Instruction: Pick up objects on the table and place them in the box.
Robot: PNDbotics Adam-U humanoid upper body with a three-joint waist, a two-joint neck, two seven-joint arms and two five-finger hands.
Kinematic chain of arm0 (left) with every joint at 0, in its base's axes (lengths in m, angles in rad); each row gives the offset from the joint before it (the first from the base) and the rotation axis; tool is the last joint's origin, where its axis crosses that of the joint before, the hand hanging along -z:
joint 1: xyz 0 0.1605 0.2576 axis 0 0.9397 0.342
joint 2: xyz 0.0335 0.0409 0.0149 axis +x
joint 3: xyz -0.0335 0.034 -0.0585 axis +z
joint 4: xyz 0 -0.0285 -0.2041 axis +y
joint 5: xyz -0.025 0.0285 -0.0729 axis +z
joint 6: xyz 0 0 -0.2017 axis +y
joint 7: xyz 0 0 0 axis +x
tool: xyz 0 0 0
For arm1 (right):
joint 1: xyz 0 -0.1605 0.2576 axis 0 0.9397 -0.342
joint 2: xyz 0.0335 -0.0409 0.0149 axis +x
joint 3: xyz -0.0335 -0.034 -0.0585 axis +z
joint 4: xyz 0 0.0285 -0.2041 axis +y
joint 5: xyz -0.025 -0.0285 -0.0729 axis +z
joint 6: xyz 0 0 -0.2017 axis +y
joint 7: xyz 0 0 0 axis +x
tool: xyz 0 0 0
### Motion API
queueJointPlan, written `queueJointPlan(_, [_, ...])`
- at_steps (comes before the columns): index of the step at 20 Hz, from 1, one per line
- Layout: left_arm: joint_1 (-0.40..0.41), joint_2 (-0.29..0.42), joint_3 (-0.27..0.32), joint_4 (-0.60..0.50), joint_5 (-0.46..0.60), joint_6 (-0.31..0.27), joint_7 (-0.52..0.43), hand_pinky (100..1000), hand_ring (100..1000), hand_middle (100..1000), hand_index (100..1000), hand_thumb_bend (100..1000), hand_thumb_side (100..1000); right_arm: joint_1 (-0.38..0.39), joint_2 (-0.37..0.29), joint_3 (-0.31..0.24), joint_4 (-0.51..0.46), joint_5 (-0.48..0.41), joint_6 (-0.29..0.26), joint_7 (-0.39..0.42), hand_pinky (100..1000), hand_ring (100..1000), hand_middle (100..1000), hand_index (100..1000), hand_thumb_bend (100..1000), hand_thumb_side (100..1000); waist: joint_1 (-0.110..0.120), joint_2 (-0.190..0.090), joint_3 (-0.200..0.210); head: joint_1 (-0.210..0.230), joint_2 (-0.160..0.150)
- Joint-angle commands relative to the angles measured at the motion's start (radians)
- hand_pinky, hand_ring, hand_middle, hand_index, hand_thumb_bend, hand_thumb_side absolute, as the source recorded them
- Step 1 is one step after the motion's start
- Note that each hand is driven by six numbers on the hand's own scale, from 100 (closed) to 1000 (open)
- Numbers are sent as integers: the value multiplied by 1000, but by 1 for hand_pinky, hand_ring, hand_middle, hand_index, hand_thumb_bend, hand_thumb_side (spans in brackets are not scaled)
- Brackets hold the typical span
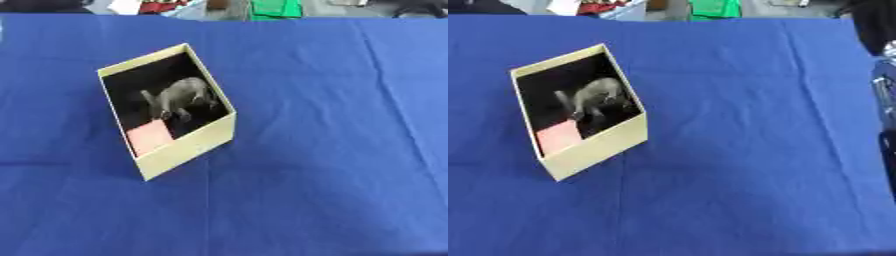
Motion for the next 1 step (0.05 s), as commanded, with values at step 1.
queueJointPlan(1, [58,36,61,-134,152,106,138,532,742,723,855,462,978,-15,-16,-12,-17,-3,-13,-6,844,810,649,903,100,718,-2,-25,4,-3,2])
